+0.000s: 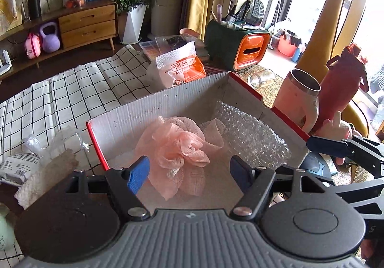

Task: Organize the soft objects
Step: 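Open both tools to drop the bath puff and bubble wrap into the box, then move both tools back toward the white towel and yellow sponge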

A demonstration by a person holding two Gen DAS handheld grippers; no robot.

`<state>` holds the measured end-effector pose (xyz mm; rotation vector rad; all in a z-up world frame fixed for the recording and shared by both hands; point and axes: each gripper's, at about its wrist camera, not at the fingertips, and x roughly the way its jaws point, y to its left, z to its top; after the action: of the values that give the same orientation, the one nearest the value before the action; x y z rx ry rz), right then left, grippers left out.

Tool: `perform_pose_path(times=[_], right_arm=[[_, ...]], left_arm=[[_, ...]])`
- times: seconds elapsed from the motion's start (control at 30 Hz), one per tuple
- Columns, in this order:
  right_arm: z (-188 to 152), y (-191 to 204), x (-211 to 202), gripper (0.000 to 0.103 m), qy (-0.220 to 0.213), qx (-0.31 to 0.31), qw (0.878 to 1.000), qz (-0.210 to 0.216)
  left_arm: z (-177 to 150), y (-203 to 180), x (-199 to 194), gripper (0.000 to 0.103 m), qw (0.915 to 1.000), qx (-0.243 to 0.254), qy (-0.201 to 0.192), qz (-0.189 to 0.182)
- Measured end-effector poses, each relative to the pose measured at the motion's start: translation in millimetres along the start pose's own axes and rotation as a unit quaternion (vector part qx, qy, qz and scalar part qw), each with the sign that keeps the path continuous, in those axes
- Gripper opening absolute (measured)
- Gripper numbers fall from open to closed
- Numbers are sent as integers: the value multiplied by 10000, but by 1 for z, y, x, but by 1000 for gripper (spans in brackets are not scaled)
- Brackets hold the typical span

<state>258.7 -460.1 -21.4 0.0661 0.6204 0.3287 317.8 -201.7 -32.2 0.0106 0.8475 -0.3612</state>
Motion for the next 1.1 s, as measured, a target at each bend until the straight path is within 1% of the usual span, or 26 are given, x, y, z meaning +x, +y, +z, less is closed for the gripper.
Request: perform_pose_path(times=[0.1,0.3,0.43,0.53,0.7,0.77,0.83,0.9,1.1], right_arm=[[0,9,-10,81,-56,-6,10000,36],[0,30,-29,88,-181,-52,9997,162],[-1,44,-40,96,-268,-66,9993,249],[-2,55,-46,99,-316,-94,9989,320],[-6,75,-59,103,-442,-113,9978,475],[-8,84,-63,103,-495,-153,9972,533],[-9,91,-66,103,-537,-179,9966,599],[-11,99,-67,103,-542,-197,9961,663],[-18,123,-65,103,-498,-233,9948,852]], left_arm=[[-7,2,-20,79,9999,21,-103,-19],[-24,14,-62,82,9994,12,-342,-85],[-36,24,-88,82,9989,-37,-469,-64],[-47,32,-107,85,9985,6,-543,1],[-66,50,-139,86,9974,-7,-713,53],[-74,59,-150,89,9970,-57,-765,40],[-80,68,-160,96,9968,-100,-794,64],[-90,79,-172,100,9960,-129,-874,99],[-115,107,-202,103,9935,-311,-1093,96]])
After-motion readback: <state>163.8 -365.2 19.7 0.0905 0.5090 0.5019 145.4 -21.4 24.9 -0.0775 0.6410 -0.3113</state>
